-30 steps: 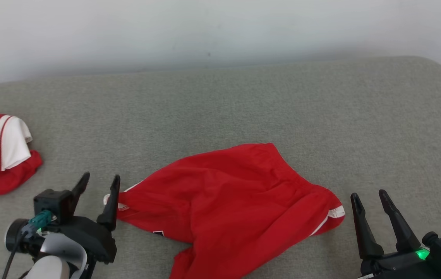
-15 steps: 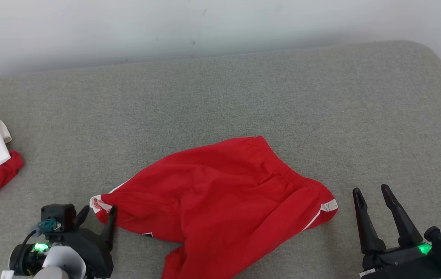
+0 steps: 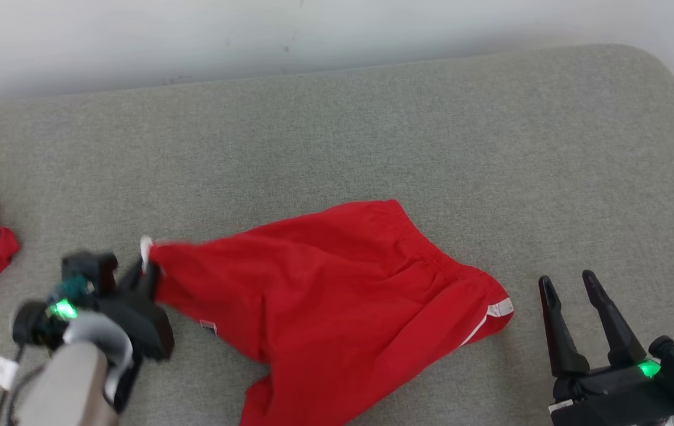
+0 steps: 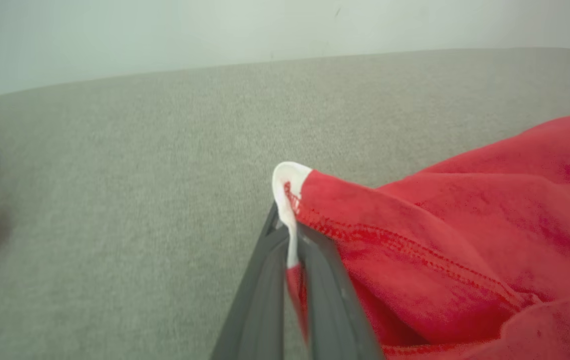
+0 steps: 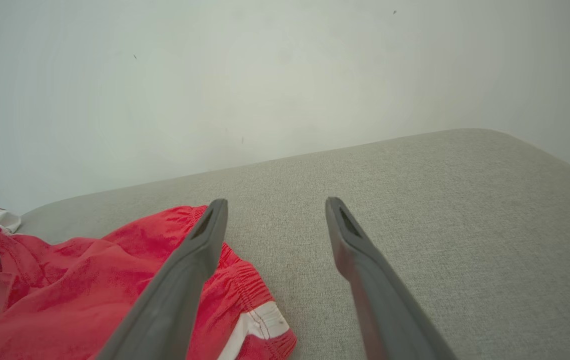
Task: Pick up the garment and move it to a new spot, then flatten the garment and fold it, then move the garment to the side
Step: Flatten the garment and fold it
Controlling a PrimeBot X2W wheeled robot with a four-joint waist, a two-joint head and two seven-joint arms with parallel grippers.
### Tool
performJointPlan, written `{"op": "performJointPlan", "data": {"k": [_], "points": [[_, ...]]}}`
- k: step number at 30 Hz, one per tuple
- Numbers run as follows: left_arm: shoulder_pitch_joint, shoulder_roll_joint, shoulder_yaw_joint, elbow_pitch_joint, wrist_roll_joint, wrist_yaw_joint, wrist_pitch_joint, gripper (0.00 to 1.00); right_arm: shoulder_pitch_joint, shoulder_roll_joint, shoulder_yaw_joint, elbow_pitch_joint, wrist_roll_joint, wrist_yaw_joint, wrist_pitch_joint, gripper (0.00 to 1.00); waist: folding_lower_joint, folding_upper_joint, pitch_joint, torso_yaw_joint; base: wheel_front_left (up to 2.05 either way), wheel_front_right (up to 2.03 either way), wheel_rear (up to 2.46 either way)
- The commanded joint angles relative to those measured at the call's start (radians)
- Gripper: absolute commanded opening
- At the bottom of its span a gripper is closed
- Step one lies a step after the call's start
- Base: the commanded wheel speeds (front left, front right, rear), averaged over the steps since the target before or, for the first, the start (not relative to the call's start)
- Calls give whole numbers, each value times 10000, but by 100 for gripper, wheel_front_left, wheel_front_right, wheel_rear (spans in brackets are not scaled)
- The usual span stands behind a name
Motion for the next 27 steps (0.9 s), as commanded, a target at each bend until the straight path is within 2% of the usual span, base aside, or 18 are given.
{"op": "performJointPlan", "data": {"k": [1, 10, 17, 18, 19, 20, 27], "points": [[-462, 210, -97, -76, -127, 21, -185, 0, -133, -22, -25, -26, -48, 6, -46, 100, -1, -1, 70, -53, 0, 0, 0], [-2461, 1211, -831, -429, -189, 21, -1055, 0, -358, 320, -313, 43, -187, 6, -46, 100, -1, -1, 362, -439, 0, 0, 0], [-3247, 1344, -1011, -229, 27, 29, -1356, 0, -464, 558, -400, 76, -313, 4, -46, 100, -1, -1, 600, -575, 0, 0, 0], [-3206, 1301, -1026, -40, -22, 29, -1343, 12, -479, 599, -399, 95, -355, 6, -46, 100, -1, -1, 622, -581, 0, 0, 0], [-3162, 1298, -1114, 170, 7, 28, -1270, 60, -498, 646, -381, 119, -378, 6, -46, 100, -1, -1, 637, -589, 0, 0, 0], [-3142, 1289, -1152, 334, 5, 28, -1248, 100, -522, 686, -354, 151, -402, 6, -46, 100, -1, -1, 646, -597, 0, 0, 0], [-2739, 1299, -1105, 1066, -264, 23, -1439, 100, -505, 756, -364, 287, -405, 6, -46, 100, -1, -1, 394, -436, 0, 0, 0]]}}
